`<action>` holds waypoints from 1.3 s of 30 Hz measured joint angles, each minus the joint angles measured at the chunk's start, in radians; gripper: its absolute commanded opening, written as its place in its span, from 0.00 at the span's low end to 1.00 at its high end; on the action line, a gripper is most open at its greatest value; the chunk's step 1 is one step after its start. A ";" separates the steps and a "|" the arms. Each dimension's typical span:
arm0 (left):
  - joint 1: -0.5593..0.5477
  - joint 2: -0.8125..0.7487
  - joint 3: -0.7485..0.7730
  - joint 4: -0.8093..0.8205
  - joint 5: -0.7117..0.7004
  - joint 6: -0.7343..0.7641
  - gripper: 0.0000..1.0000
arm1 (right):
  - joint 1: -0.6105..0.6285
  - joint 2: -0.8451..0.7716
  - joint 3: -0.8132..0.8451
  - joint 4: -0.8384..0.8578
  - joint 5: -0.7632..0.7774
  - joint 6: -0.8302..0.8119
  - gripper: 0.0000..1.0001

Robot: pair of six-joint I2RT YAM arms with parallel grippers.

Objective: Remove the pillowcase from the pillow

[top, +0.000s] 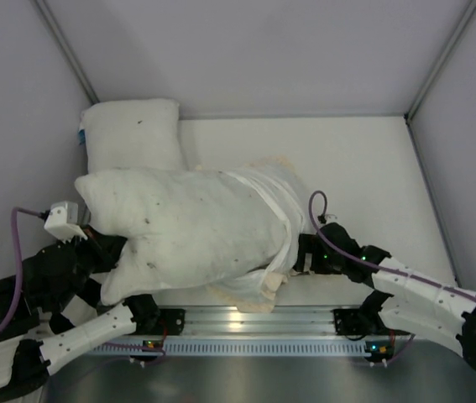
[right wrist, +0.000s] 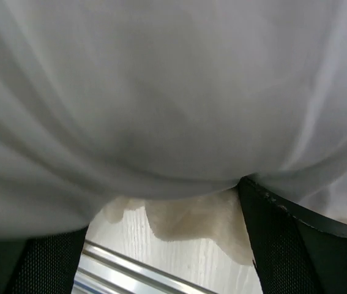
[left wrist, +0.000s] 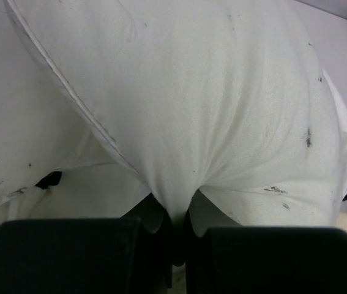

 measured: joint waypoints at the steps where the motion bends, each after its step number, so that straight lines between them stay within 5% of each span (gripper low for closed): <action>1: 0.000 -0.002 0.003 0.000 0.001 -0.001 0.00 | 0.000 0.060 0.015 0.025 0.003 -0.002 0.93; 7: -0.001 -0.031 0.007 -0.008 0.009 -0.011 0.00 | -0.001 0.417 0.288 0.056 0.059 -0.102 0.94; 13: -0.001 -0.080 0.008 -0.010 0.011 -0.038 0.00 | -0.003 0.562 0.517 0.058 0.124 -0.173 0.96; 28: -0.002 -0.090 0.005 -0.017 0.040 -0.056 0.00 | -0.182 0.467 0.439 0.023 0.307 -0.207 0.96; 39: -0.004 -0.086 0.005 -0.017 0.043 -0.056 0.00 | -0.206 0.653 0.426 0.035 0.348 -0.222 0.94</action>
